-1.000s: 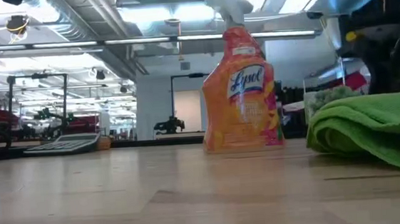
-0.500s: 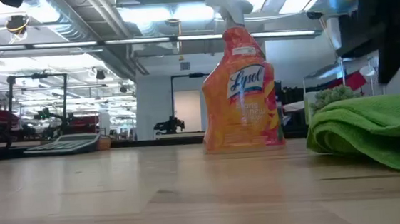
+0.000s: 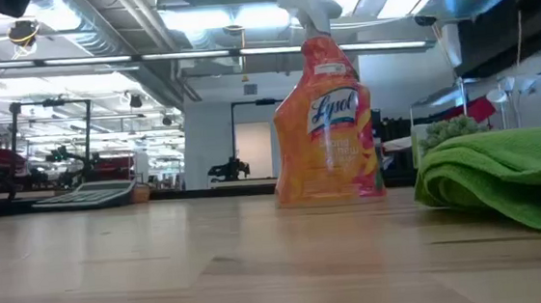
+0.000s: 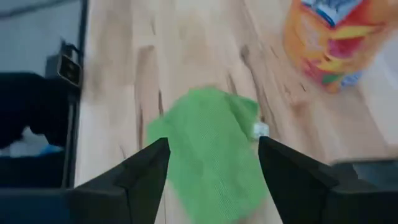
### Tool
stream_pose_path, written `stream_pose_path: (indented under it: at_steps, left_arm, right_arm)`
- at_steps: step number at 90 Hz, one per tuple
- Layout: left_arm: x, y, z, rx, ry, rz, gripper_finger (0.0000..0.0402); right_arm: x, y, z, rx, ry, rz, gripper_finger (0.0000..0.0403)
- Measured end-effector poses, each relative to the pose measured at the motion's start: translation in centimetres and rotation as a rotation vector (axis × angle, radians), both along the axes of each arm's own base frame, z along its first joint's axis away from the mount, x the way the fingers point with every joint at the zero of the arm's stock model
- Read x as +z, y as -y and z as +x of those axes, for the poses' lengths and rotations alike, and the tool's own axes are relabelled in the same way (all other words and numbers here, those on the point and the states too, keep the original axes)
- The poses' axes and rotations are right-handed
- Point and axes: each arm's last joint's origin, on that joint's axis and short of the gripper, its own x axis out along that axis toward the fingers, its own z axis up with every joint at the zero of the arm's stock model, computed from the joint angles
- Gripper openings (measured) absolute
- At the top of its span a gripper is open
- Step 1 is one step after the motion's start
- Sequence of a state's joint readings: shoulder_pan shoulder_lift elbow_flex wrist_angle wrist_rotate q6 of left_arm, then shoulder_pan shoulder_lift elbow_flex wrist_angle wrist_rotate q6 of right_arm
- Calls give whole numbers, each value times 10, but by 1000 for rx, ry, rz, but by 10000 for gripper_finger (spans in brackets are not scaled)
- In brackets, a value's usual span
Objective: Apply microfiber cloth
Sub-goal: Return to Home Position
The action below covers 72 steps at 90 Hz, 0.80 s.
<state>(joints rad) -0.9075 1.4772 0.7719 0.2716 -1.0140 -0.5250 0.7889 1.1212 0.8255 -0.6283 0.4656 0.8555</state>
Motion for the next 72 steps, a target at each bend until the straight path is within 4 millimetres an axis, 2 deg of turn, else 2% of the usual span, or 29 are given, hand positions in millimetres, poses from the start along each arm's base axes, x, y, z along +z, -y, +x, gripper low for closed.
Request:
stream_pose_path:
  at_steps: [6, 12, 22, 31, 40, 51, 62, 72]
  left_arm:
    - [5, -7, 4, -20, -9, -10, 133]
    - [15, -21, 10, -61, -35, -15, 113]
    - [18, -59, 20, -70, -179, 40, 62]
    - [24, -94, 21, -47, -261, 48, 17]
    - [28, -120, 8, -45, -225, 44, 5]
    - [17, -143, -18, -19, -106, -22, 1]
    - [-8, -160, -38, -2, -26, -73, 1]
    - [-24, -171, -50, 77, -5, -188, 1]
  right_arm:
    - [-8, 0, 1, 0, 34, -25, 226]
    - [-17, 6, 4, 2, 38, -68, 213]
    - [-32, 24, 16, 13, 41, -119, 175]
    - [-38, 43, 22, 56, 93, -101, 131]
    - [-43, 65, 15, 65, 173, -58, 76]
    - [-50, 86, -5, 52, 370, -16, 12]
    - [-63, 100, -23, 36, 540, -46, 20]
    - [-73, 109, -36, -51, 587, -75, 31]
